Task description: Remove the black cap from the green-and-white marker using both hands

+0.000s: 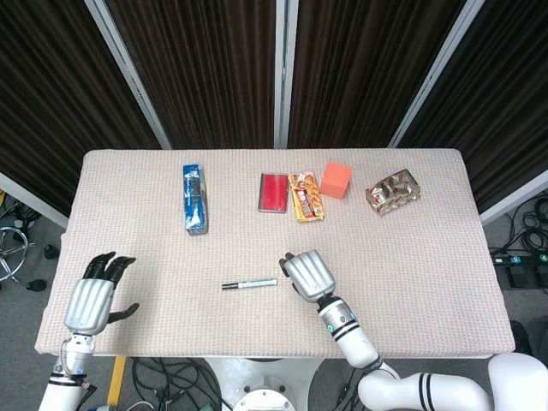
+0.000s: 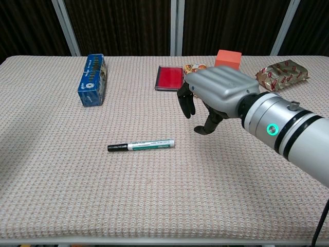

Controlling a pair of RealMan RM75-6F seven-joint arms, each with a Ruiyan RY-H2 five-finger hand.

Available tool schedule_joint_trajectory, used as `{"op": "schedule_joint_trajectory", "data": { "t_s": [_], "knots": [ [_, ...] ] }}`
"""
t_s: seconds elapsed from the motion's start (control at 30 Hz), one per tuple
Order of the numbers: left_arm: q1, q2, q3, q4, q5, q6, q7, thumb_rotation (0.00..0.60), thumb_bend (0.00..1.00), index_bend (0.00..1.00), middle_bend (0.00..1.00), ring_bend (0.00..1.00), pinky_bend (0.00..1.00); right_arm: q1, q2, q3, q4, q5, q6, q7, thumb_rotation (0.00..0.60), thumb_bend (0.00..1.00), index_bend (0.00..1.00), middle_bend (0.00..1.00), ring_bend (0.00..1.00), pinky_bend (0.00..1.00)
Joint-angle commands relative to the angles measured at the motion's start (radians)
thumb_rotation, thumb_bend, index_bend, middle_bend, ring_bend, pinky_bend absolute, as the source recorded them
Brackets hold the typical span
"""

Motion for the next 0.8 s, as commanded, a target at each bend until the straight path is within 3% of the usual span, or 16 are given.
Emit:
{"op": "schedule_joint_trajectory", "data": {
  "t_s": [0.03, 0.23, 0.53, 0.8],
  "knots": [
    [-0.003, -0.002, -0.001, 0.002, -0.004, -0.003, -0.002, 0.600, 0.02, 0.20, 0.23, 0.11, 0.14, 0.029, -0.061, -0.010, 0.062, 0.031, 0.007, -0.020, 0.600, 0.12, 0.59, 0.50, 0.69, 0.83],
    [-0.010, 0.007, -0.002, -0.005, -0.010, -0.012, -0.010, 0.600, 0.02, 0.20, 0.23, 0.11, 0.14, 0.063, -0.129, -0.002, 0.119, 0.079, 0.010, -0.018, 0.600, 0.11, 0.56, 0.48, 0.67, 0.83],
    [-0.013, 0.016, 0.003, -0.007, -0.023, -0.025, -0.041, 0.600, 0.02, 0.20, 0.23, 0.11, 0.14, 0.111, -0.156, -0.003, 0.138, 0.171, -0.011, -0.057, 0.600, 0.10, 0.43, 0.44, 0.61, 0.83],
    [-0.013, 0.024, 0.009, 0.000, -0.024, -0.026, -0.063, 0.600, 0.02, 0.20, 0.23, 0.11, 0.14, 0.155, -0.203, -0.002, 0.186, 0.223, -0.013, -0.071, 0.600, 0.11, 0.42, 0.44, 0.60, 0.83]
  ]
}}
